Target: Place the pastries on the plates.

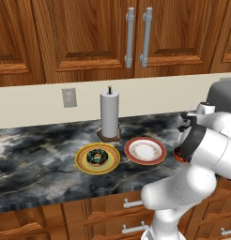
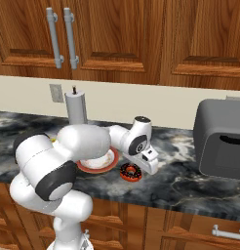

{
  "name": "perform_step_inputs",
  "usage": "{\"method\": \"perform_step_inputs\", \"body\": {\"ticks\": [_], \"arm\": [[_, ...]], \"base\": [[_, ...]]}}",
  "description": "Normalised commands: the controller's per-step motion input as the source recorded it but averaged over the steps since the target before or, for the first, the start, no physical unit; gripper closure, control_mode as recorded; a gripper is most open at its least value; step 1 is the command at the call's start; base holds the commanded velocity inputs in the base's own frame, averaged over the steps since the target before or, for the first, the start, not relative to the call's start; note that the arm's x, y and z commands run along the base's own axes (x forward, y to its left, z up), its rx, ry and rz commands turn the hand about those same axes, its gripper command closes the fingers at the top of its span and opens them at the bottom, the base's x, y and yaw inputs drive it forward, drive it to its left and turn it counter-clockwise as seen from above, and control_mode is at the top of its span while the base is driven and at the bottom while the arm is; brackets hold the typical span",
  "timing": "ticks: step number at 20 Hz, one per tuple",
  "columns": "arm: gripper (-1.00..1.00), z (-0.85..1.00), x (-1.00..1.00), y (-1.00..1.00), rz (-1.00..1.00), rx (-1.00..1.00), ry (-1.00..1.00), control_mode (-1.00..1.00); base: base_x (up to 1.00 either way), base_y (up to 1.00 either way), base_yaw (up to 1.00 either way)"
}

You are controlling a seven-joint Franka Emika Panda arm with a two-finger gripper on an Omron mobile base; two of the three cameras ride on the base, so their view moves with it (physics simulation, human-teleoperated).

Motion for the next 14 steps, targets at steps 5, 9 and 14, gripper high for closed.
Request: {"method": "perform_step_inputs", "body": {"ticks": [5,9,14], "arm": [[-1.00,-0.30,0.00,0.00,0.00,0.00,0.02,-1.00],[-1.00,-0.30,0.00,0.00,0.00,0.00,0.04,-1.00],[-1.00,-0.19,0.00,0.00,0.00,0.01,0.00,-1.00]], "base": [[0.00,0.00,0.00],[0.00,0.00,0.00],[0.00,0.00,0.00]]}}
